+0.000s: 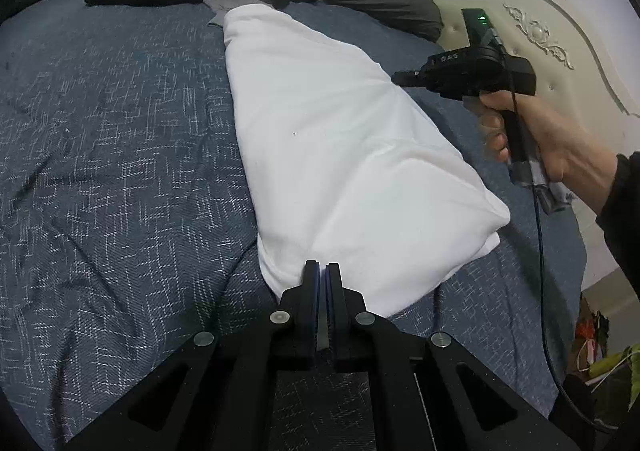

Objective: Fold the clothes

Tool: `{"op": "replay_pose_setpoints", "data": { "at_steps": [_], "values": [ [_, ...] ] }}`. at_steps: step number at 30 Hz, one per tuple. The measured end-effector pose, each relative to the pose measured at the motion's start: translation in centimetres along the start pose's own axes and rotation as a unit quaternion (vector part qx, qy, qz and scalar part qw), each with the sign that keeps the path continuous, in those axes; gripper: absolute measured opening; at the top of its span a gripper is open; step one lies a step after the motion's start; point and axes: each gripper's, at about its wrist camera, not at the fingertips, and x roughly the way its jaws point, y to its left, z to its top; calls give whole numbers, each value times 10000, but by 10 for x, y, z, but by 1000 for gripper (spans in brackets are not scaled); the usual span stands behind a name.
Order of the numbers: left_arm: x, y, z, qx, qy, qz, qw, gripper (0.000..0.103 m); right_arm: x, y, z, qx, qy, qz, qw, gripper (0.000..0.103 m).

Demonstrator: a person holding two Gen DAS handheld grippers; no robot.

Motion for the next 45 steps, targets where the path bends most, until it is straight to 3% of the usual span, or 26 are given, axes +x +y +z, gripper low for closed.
{"op": "replay_pose_setpoints", "data": {
  "at_steps": [5, 7, 9, 10, 14, 17, 21, 26, 31, 33, 34, 37, 38, 39, 45],
  "values": [
    [0, 1, -1, -6, 5, -3, 10000, 3, -11, 7, -2, -17, 78, 67, 9999, 3],
    [-2, 4, 0, -18, 7, -7, 10000, 3, -18, 12, -11, -74, 145, 271, 9995, 9],
    [-2, 4, 0, -22, 6, -5, 10000, 3, -24, 17, -22, -193, 238, 348, 9989, 24],
    [-2, 4, 0, -23, 6, -4, 10000, 3, -25, 18, -29, -211, 294, 393, 9986, 24],
    [-2, 1, 0, 10, 1, 27, 10000, 3, -23, 17, -52, -184, 484, 505, 9974, 24],
    [-1, -1, 0, 45, -3, 46, 10000, 3, -22, 11, -61, -115, 374, 500, 9980, 2],
    [-2, -4, 0, 66, 3, 39, 10000, 3, -29, 1, -61, 71, 91, 394, 9992, 2],
    [-4, 0, -3, 43, 11, 21, 10000, 3, -34, -2, -60, 292, -49, 726, 9969, 3],
    [-6, 1, -2, 31, 12, 22, 10000, 3, -45, 2, -78, 321, 130, 735, 9967, 12],
    [-6, 1, -3, 38, 9, 37, 10000, 3, -49, 4, -85, 326, 204, 735, 9966, 30],
    [-7, 1, -3, 41, 8, 45, 10000, 3, -49, 5, -89, 289, 252, 717, 9967, 31],
    [-8, 1, -4, 56, 7, 58, 10000, 3, -47, 6, -98, 147, 324, 638, 9973, 28],
    [-8, 1, -4, 59, 7, 56, 10000, 3, -46, 4, -99, 152, 310, 628, 9974, 12],
    [-8, 1, -4, 61, 10, 56, 10000, 3, -46, 0, -99, 209, 263, 628, 9975, 4],
    [-7, 0, -2, 81, 15, 56, 10000, 3, -54, -5, -83, 341, -190, 543, 9978, 1]
  ]
}}
